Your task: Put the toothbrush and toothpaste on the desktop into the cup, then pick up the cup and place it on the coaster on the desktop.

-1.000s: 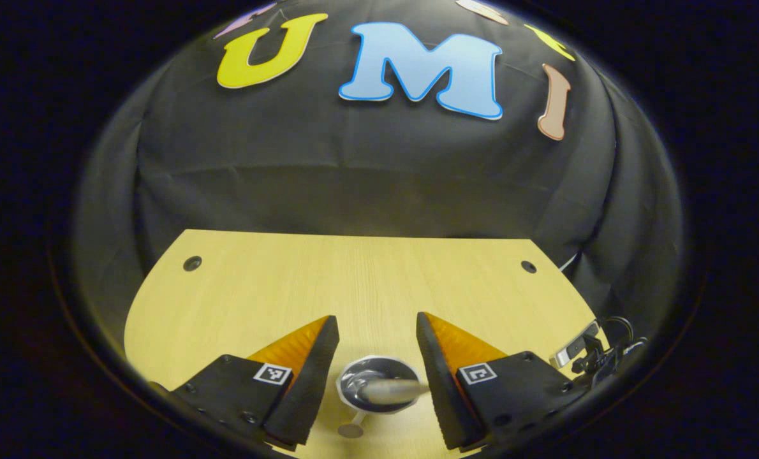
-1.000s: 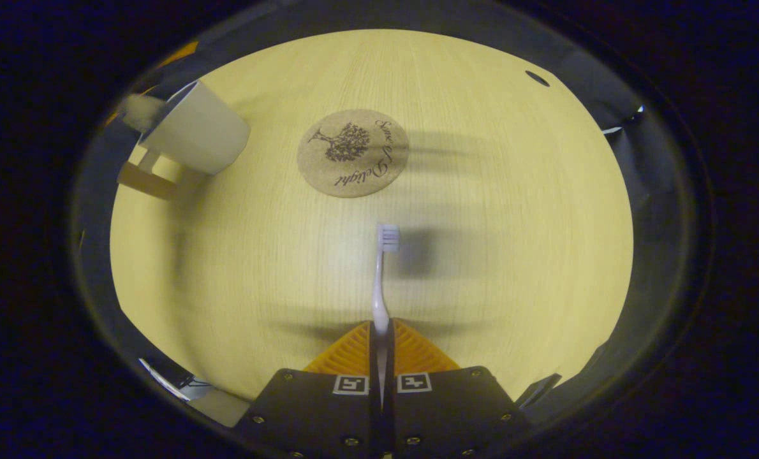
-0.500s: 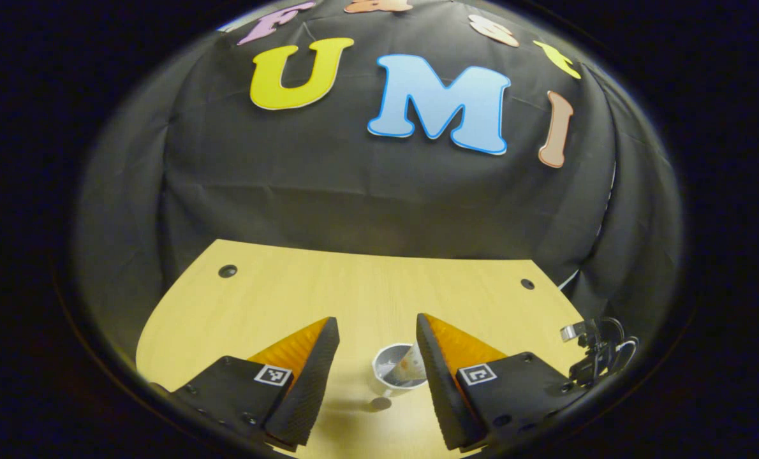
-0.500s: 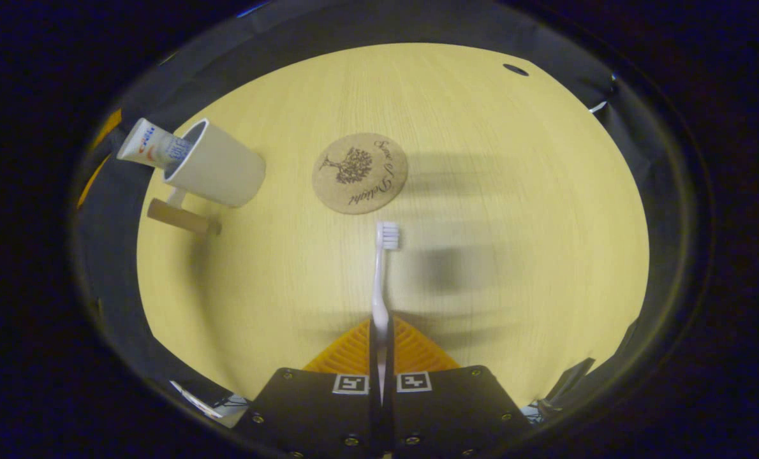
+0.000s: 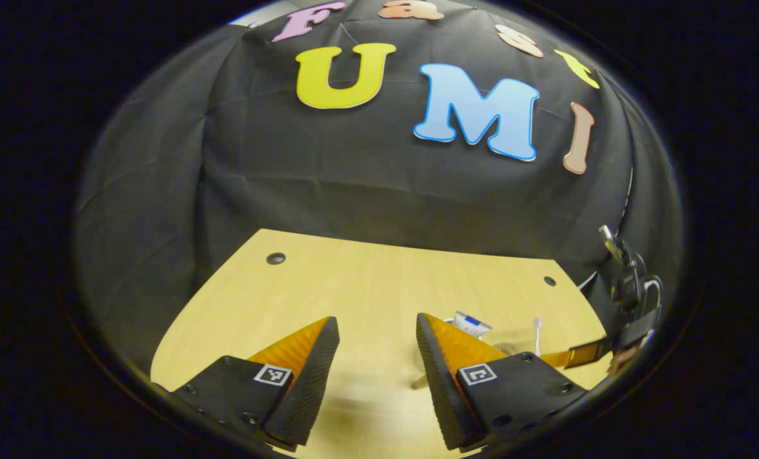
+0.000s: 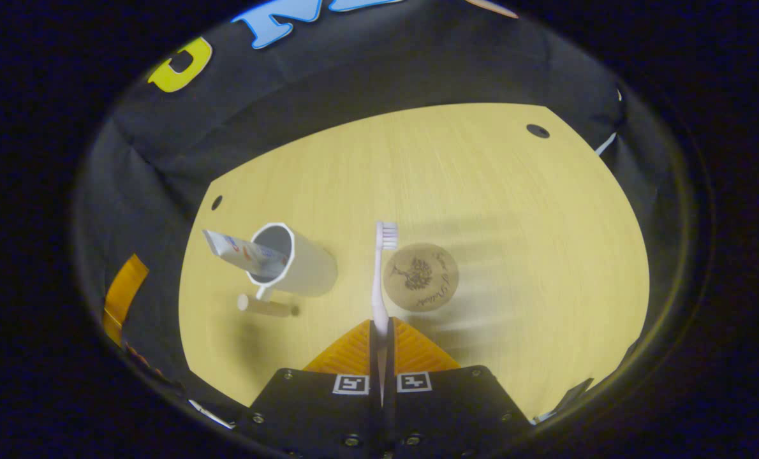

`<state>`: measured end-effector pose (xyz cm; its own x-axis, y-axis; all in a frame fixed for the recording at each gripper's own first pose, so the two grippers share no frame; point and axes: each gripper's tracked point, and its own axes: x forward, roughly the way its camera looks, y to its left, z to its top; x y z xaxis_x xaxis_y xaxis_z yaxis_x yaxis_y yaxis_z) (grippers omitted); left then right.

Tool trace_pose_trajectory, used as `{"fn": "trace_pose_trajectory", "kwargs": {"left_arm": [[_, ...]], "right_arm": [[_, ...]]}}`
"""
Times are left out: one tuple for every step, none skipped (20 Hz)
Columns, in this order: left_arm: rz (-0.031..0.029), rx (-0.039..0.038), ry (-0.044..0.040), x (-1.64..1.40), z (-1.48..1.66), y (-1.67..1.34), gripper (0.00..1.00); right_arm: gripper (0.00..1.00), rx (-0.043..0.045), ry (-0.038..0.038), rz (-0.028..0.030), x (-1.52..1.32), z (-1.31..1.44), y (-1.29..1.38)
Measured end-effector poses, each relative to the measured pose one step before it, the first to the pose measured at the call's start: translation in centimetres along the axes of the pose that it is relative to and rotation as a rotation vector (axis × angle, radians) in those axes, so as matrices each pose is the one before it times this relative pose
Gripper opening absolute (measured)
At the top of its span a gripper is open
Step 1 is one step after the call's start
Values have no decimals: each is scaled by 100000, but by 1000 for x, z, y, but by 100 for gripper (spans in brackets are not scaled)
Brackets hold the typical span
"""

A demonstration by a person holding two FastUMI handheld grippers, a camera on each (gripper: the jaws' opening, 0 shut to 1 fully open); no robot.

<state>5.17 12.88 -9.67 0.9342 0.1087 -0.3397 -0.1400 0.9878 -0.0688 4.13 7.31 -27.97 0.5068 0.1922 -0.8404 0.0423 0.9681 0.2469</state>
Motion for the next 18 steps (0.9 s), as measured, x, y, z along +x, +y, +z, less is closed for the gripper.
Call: {"fn": "trace_pose_trajectory", "kwargs": {"left_arm": [[1543,-384,270,-570,-189,1149,85],[1587,-415,397,-453,-382,939,80],[1758,-622,339,-463,-368,1240,80],[1699,-668,485,-628,-372,1048,80],[1844,-640,552,-514,-344,1053,85],[1934,-559,762,-535,-412,1167,81],[1909,-654,734,-457,-456,996,80],[1800,-783,730,-452,-393,1200,85],[1800,-750,509,-390,-272,1008,75],[1725,-736,559,-416,-269,954,75],[1752,-778,460,-223,-214,950,78],[1600,-835,344,-396,-272,805,80],[1532,-926,456,-203,-279,856,83],[1343,-871,556,-242,-254,731,85],[1459,-643,500,-158,-281,203,81],[1120,-503,512,-327,-205,516,75],[953,-268,425,-402,-224,832,76],[642,78,403,-201,-179,421,75]], "right_arm": [[1,31,-2760,1263,-206,1828,836],[1,15,-2344,1174,-200,1417,751],[1,-135,-2077,871,64,1491,853],[2,-281,-1837,656,-281,1592,715],[1,-489,-1912,655,-62,1521,646],[1,-741,-2079,523,371,1024,922],[1,-823,-1876,723,121,1042,681],[1,-498,-2140,674,520,645,924],[1,-57,-1539,839,351,669,737],[1,80,-1349,526,478,466,638],[1,-315,-1317,-117,481,538,383],[1,-624,-1488,-392,500,115,42],[1,-827,-1202,-333,541,66,98],[1,-1279,-1135,-636,595,-136,2],[1,-1960,-1729,-396,554,40,-30],[1,-2146,-1986,188,312,-304,103],[1,-1320,-2121,1073,228,-278,258],[2,-499,-1802,1608,191,-302,386]]}}
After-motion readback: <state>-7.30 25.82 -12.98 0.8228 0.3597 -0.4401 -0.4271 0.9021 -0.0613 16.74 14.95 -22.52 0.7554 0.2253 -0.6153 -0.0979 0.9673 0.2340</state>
